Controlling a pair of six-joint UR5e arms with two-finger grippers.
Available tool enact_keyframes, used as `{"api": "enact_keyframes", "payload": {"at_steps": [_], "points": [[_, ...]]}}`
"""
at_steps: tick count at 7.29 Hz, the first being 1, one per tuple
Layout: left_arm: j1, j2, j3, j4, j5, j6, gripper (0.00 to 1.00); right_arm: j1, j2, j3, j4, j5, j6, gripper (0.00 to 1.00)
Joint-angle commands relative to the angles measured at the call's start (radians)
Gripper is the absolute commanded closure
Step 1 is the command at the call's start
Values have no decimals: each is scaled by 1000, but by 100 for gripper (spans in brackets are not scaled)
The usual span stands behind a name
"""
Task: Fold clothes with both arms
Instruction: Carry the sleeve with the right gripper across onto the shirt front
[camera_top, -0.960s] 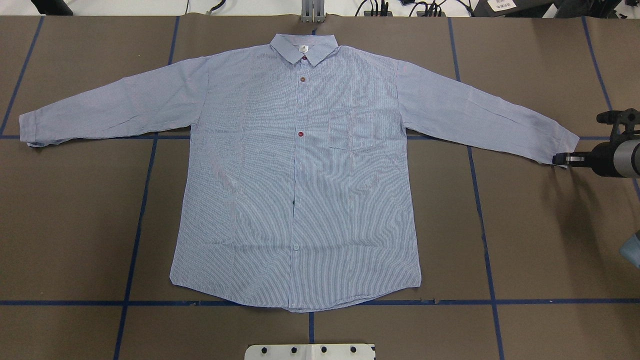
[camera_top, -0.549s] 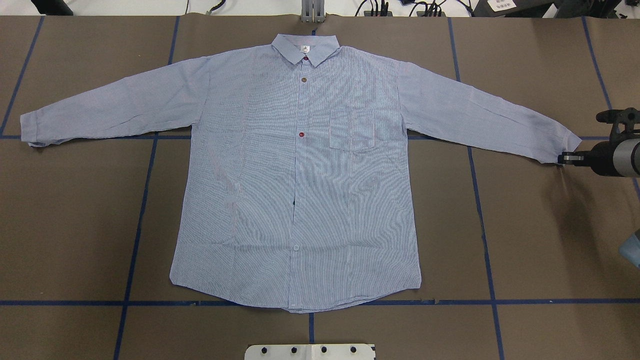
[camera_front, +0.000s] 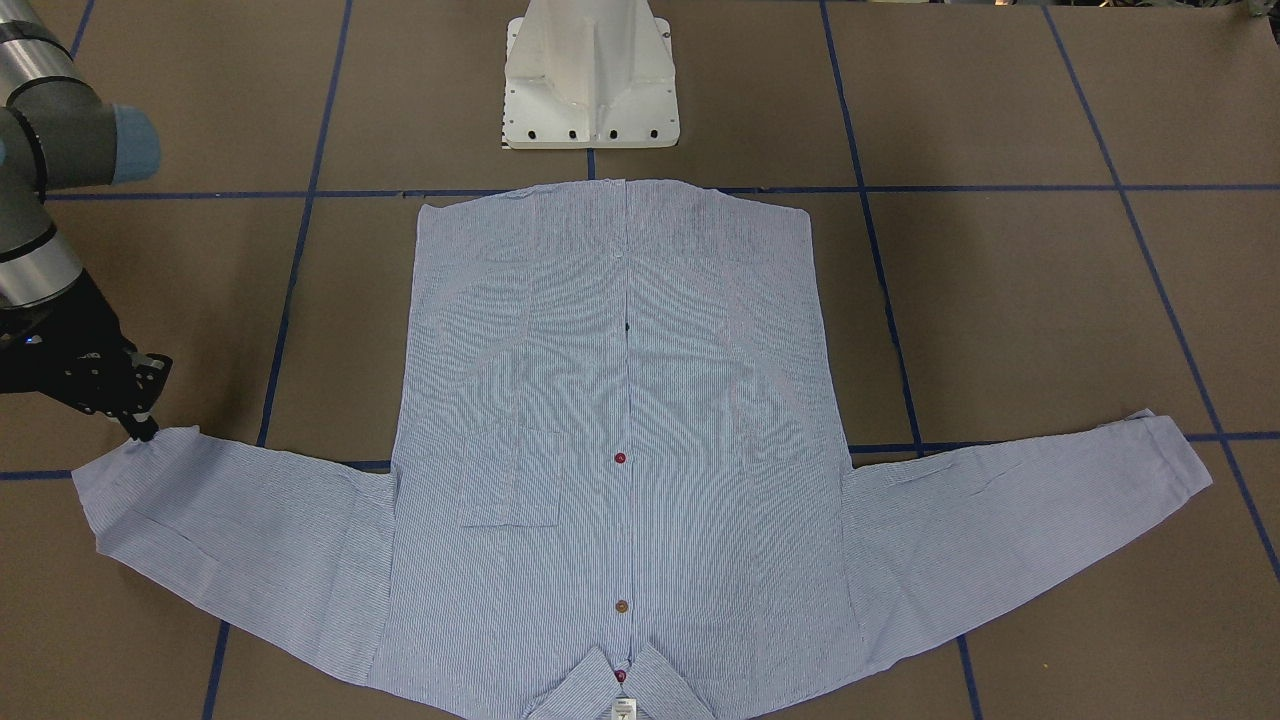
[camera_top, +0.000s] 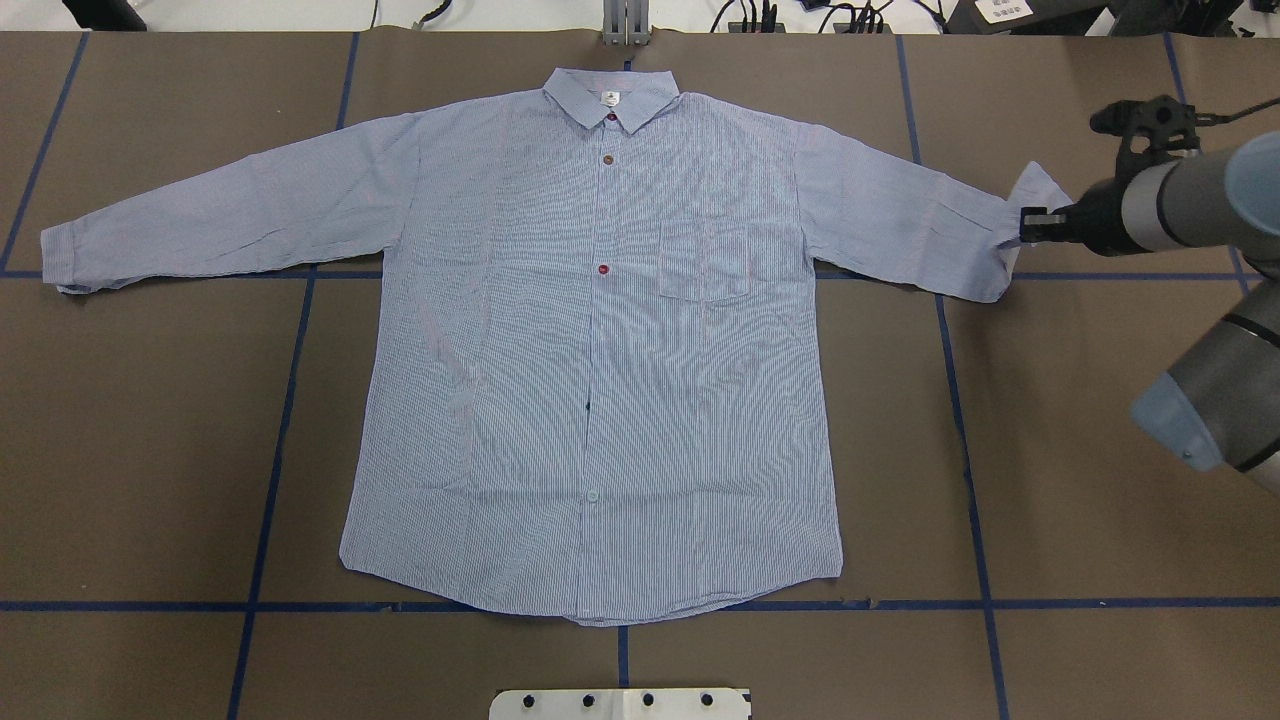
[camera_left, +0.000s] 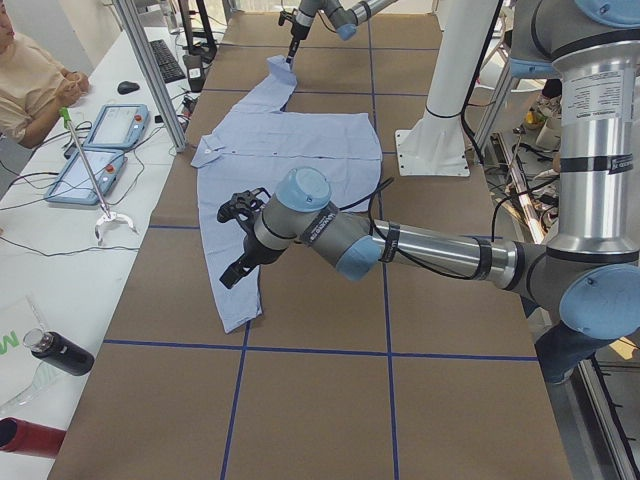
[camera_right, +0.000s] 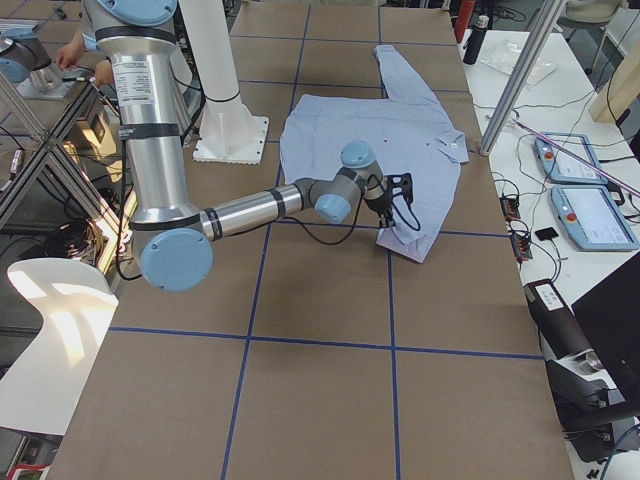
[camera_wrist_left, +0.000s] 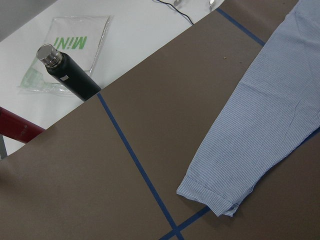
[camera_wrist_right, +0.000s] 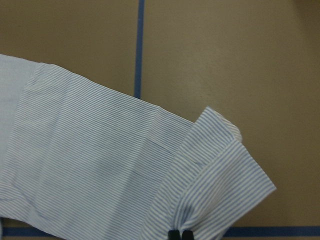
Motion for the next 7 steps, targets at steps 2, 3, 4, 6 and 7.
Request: {"api": "enact_keyframes", "payload": {"at_steps": [2, 3, 4, 6, 7], "points": [[0, 0, 15, -3, 0, -2, 0, -199, 453, -99, -390, -202, 114, 100], [0, 0, 18, -6, 0, -2, 0, -230, 552, -185, -389, -267, 121, 100], [0, 0, 20, -8, 0, -2, 0, -255, 658, -268, -386, -306, 135, 100], [0, 0, 31, -8, 0, -2, 0, -325, 811, -435, -353, -425, 181, 100], [0, 0, 40, -9, 0, 0, 0, -362, 870, -542, -288, -473, 183, 100]]}}
